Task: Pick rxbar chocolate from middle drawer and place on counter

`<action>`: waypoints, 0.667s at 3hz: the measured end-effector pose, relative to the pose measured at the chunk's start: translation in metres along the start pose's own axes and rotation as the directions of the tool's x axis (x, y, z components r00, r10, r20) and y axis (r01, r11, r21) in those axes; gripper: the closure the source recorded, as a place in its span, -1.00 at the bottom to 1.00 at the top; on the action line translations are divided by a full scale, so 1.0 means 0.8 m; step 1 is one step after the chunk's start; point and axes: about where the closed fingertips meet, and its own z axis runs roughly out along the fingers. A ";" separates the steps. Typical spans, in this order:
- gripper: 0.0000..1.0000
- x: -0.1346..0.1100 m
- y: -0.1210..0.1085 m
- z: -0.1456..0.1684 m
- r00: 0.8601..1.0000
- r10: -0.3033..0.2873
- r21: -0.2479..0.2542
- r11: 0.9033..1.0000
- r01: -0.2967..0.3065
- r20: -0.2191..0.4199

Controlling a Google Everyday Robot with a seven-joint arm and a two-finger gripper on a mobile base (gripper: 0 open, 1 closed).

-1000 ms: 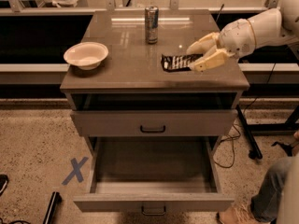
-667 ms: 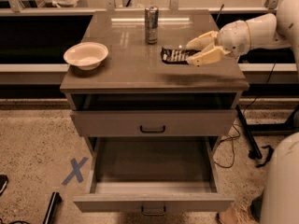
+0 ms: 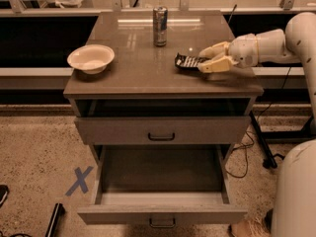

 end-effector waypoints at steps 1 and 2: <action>-0.78 0.001 -0.002 0.006 1.000 0.002 0.002 1.000 -0.002 0.001; -1.00 0.001 -0.002 0.010 1.000 0.003 -0.002 1.000 -0.003 0.003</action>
Offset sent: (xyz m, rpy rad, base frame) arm 0.0028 0.0034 -0.0024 0.0020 0.0010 -0.0030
